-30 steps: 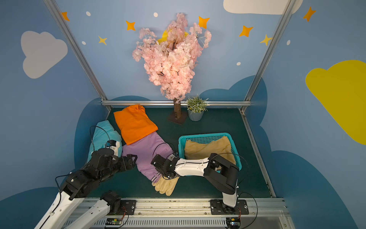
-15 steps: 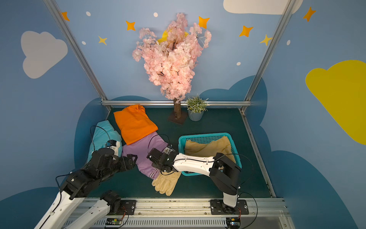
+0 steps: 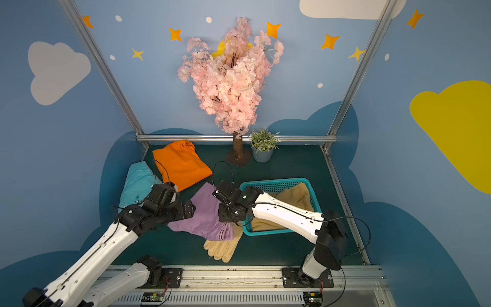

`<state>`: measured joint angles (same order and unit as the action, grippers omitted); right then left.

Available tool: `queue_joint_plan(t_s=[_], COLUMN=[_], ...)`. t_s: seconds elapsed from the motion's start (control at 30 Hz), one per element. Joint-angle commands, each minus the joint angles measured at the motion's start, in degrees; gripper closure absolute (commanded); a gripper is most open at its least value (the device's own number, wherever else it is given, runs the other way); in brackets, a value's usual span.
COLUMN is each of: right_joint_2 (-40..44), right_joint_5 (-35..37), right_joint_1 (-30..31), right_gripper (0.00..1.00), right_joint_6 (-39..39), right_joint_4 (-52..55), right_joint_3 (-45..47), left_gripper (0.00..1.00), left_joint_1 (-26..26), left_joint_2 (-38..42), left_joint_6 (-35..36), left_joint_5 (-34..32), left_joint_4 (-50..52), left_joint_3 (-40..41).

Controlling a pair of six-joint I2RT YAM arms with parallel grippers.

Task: Put the folded long pants in the basket
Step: Pick up the long pant at the center of the board.

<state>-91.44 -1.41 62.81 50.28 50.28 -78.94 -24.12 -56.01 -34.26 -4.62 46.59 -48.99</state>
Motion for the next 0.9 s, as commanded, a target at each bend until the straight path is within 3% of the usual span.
queue_joint_plan(t_s=[0.0, 0.2, 0.3, 0.43, 0.6, 0.7, 0.87], right_joint_2=[0.1, -1.0, -1.3, -0.9, -1.1, -1.2, -1.6], right_joint_5=[-5.2, -4.1, -2.9, -2.0, -2.5, -2.9, -3.1], right_joint_1=[-0.4, -1.4, -2.0, -2.6, -3.1, -3.0, -3.1], right_gripper=[1.00, 1.00, 1.00, 1.00, 1.00, 1.00, 1.00], right_joint_6=[-7.8, -12.2, -12.9, -12.9, -12.9, -13.2, -12.9], right_joint_4=[7.2, 10.4, 11.4, 11.4, 10.8, 10.3, 10.3], right_joint_3=[0.6, -1.0, -2.0, -1.4, -1.5, -1.4, -0.5], left_gripper=[0.00, 0.02, 0.02, 0.04, 0.10, 0.18, 0.21], left_joint_1=[2.6, 5.3, 8.0, 14.0, 14.6, 14.8, 14.9], left_joint_2=[-4.9, -12.1, -17.6, -24.9, -29.8, -31.3, -33.1], left_joint_6=[-0.1, -0.7, -0.5, -0.7, -1.4, -1.8, -2.2], left_joint_5=[4.5, 7.2, 5.6, 11.9, 15.2, 14.3, 9.4], left_joint_4=[-3.3, -9.6, -7.3, -7.3, -9.9, -11.1, -9.4], left_joint_3=[-0.6, 1.4, -1.5, -1.5, 1.5, 3.2, 3.8])
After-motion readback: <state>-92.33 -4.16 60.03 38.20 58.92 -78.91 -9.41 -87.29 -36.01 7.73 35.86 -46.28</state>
